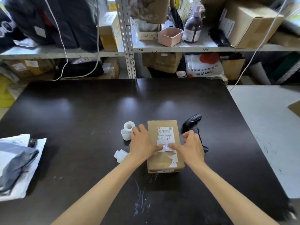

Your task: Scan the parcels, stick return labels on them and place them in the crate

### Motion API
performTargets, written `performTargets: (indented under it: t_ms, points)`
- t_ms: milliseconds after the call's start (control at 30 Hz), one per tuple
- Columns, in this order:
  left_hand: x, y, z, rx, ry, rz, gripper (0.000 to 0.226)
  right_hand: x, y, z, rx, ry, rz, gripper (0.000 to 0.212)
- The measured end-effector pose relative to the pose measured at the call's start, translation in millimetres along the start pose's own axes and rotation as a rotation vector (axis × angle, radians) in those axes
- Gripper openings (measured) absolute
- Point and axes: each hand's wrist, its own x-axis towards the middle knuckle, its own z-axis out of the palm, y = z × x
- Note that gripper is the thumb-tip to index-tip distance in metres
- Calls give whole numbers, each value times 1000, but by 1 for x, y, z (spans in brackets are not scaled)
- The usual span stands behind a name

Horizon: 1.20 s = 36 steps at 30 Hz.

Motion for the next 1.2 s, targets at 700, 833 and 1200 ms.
performTargets:
  t_ms: [700,833,1200]
  points:
    - [-11,33,-52,-173,-345,371,53,-81,-22,-27,659,387,222,22]
    - [-55,55,-30,-102,-502,553,50,-152,7,-28,677,627,367,24]
    - [-238,90,85,136,-911,961,45,-359,107,-24,749,1065,809,22]
